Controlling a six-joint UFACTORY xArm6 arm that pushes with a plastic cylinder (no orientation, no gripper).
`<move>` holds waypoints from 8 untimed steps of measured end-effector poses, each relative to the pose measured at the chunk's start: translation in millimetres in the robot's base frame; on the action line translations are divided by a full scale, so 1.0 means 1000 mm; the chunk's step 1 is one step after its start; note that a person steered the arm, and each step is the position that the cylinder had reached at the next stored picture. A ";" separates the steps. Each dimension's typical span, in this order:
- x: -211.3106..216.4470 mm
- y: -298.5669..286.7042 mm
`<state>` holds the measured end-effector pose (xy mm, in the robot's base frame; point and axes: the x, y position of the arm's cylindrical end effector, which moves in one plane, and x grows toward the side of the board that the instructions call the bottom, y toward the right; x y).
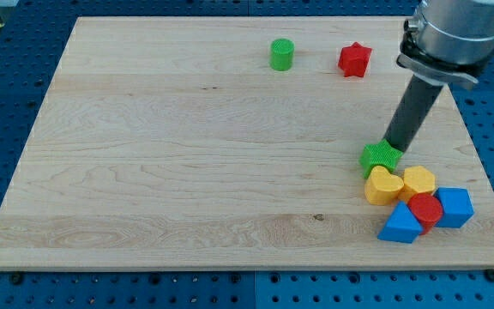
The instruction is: Push the green circle slightly downwards
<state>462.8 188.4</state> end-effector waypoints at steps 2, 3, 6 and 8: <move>-0.057 -0.110; -0.082 -0.199; -0.214 -0.158; -0.183 -0.141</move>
<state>279.5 47.4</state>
